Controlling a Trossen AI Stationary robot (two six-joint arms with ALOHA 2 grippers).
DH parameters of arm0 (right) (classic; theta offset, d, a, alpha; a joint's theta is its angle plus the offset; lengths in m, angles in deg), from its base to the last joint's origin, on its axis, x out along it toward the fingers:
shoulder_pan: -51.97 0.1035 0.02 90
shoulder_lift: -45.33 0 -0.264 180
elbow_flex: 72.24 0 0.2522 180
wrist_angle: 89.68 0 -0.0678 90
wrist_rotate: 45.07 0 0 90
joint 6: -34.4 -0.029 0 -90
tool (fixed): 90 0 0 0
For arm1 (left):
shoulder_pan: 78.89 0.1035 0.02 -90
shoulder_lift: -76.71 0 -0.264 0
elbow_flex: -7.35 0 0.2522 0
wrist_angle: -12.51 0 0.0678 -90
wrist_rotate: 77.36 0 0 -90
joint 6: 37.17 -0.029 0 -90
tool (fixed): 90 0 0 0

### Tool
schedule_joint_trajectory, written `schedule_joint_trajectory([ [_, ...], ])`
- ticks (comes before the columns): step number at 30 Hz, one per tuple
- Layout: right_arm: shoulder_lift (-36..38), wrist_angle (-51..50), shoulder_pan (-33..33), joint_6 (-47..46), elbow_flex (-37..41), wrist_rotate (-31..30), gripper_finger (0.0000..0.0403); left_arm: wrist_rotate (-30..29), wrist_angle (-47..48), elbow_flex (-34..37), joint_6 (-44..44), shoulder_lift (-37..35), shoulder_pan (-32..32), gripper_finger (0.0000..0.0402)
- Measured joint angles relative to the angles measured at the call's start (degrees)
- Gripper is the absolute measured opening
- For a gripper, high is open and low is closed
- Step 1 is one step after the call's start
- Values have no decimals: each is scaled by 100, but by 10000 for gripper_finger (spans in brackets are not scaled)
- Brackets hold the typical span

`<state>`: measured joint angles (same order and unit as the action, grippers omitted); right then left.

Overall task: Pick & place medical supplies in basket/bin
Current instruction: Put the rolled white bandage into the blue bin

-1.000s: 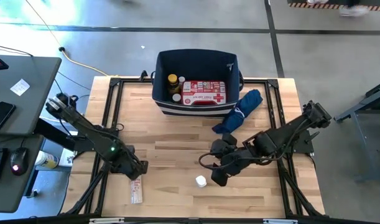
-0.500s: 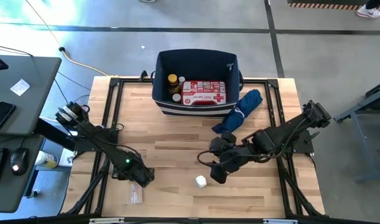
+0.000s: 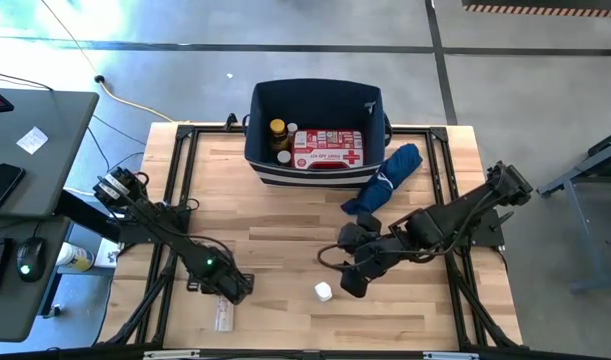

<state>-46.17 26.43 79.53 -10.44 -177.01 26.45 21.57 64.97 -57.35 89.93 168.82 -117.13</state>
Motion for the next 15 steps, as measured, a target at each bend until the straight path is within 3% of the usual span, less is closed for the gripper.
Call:
schedule_joint_trajectory([
  [7,0,-28,95,-13,0,-17,248,-500,-836,0,-118,-40,0,175],
  [15,11,-279,184,-122,0,-23,248,-1689,-1049,-593,-924,-451,431,194],
])
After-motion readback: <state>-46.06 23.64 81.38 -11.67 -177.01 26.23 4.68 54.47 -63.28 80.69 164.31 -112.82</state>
